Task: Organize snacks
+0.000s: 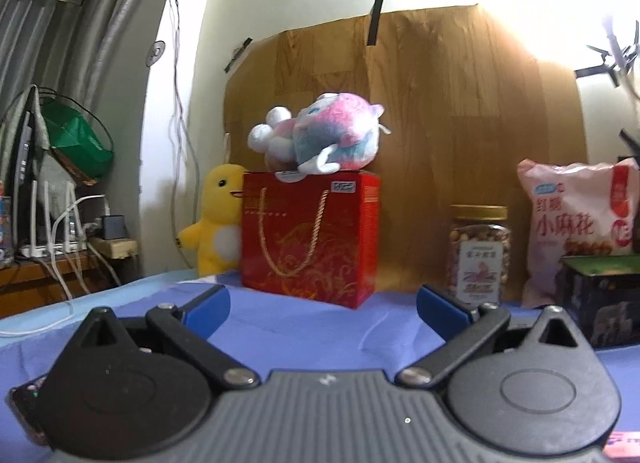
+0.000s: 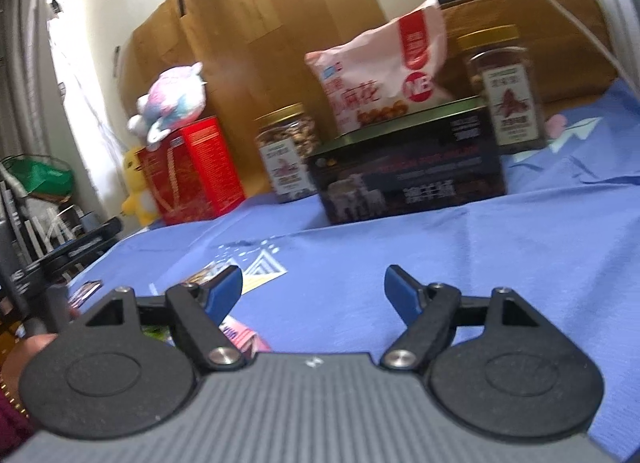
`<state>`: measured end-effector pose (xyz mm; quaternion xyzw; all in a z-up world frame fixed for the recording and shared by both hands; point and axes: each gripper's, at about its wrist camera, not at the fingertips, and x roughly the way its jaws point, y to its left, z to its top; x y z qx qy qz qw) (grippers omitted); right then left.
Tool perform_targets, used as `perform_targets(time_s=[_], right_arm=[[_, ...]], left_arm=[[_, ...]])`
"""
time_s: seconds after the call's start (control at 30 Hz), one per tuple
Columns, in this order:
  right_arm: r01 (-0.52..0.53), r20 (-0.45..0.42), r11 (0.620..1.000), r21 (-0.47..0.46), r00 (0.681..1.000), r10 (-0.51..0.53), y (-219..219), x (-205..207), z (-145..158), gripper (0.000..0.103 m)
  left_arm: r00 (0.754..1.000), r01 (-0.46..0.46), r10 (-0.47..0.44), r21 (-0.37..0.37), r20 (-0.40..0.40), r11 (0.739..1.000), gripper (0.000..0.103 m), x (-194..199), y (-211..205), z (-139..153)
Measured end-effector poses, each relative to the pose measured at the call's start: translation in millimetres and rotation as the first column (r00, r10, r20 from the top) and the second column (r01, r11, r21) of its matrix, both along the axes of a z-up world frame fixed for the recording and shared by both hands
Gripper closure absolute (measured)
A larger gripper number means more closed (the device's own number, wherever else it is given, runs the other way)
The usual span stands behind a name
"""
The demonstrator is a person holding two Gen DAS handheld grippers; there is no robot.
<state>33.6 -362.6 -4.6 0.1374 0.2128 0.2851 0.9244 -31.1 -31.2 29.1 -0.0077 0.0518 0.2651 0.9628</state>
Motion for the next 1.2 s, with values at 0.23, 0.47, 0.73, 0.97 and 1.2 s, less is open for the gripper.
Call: perform_targets(time_s=[0.23,0.47,0.73,0.97,1.2], right_arm=[[0.276,0.083,0.960,-0.047,0.959,-0.271,-4,-17,4,0.023],[0.423,0.215,0.903,-0.079,0.891,-0.399,0,-35,6,0.016],[0.093,0.198,0.971,-0.219,0.979,-0.049,27,-26,9,0.017],[-0.201,0.073,0.903,-0.380,0.967,0.246,60,1,3,0.028],[-0.227,-0.032,0.907,-0.354,0.973,0.230,29,7,-4,0.068]], left_arm=[[0.993,0.107,-0.106,-0.013,0.050,0.994,0.000,-8,0,0],[0.980,0.192,-0.186,-0.089,0.066,0.977,0.000,-11,9,0],[0.963,0.269,-0.271,-0.153,0.006,0.951,0.000,-20,15,1],[0.874,0.467,-0.481,-0.152,-0.071,0.871,0.000,-33,-2,19],[0.699,0.645,-0.706,-0.325,-0.116,0.692,0.000,-7,-29,29]])
